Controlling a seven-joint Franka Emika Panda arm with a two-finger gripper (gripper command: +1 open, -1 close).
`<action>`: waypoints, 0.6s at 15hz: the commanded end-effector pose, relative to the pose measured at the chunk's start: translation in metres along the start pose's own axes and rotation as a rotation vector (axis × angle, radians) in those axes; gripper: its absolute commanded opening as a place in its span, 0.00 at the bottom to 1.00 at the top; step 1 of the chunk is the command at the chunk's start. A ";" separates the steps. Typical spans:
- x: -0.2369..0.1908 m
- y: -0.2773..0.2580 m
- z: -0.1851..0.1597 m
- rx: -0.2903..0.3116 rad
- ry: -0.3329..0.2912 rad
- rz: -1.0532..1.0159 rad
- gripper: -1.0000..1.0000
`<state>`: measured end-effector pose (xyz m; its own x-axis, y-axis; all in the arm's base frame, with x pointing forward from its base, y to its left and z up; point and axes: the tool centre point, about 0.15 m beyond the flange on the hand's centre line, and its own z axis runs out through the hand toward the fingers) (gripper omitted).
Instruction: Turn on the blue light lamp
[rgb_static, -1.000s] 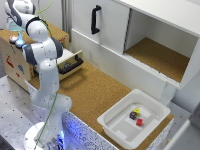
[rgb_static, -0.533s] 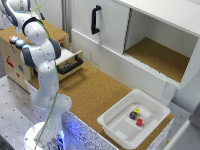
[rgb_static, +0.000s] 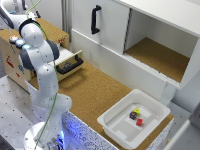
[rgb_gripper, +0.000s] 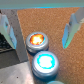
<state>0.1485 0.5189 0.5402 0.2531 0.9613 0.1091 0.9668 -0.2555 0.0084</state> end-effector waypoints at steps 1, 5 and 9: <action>0.014 -0.001 0.005 -0.061 -0.044 0.016 1.00; 0.007 0.034 0.021 0.001 -0.024 0.118 1.00; -0.009 0.089 0.035 0.005 0.002 0.426 1.00</action>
<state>0.1835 0.5076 0.5274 0.4387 0.8943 0.0878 0.8975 -0.4410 0.0076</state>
